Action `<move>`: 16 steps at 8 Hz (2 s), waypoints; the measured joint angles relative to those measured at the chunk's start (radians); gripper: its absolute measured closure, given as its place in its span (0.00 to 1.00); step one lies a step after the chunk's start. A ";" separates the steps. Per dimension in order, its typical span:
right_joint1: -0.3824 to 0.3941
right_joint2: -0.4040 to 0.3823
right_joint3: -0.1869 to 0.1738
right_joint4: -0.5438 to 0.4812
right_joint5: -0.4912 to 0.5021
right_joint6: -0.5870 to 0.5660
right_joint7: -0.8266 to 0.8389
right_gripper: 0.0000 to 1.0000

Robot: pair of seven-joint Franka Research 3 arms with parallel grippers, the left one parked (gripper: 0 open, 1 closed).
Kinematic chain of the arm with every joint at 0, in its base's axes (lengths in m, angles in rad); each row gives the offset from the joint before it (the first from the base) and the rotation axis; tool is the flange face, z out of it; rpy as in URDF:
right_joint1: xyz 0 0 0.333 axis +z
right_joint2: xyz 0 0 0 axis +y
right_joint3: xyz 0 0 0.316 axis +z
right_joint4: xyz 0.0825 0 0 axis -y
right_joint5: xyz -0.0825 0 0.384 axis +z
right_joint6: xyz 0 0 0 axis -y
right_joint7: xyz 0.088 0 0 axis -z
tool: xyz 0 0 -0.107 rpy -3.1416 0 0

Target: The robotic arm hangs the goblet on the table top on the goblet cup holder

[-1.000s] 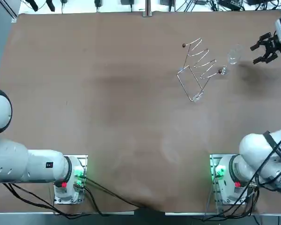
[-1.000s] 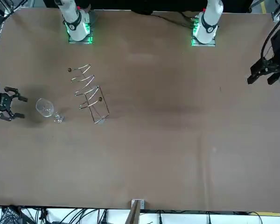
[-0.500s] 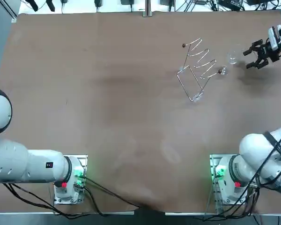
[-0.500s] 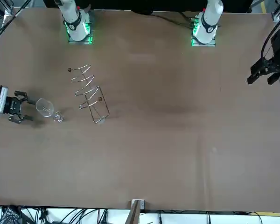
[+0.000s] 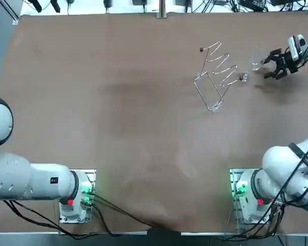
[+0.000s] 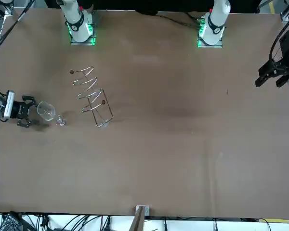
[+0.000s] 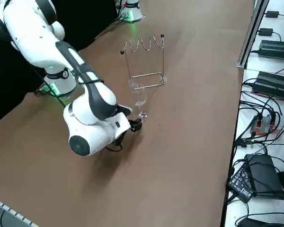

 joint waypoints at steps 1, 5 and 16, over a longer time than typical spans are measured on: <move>0.000 0.008 0.001 -0.001 0.005 -0.003 -0.020 0.00; 0.001 0.036 0.004 -0.013 0.044 -0.013 -0.074 0.00; 0.068 0.077 0.006 -0.041 0.109 0.041 -0.098 0.00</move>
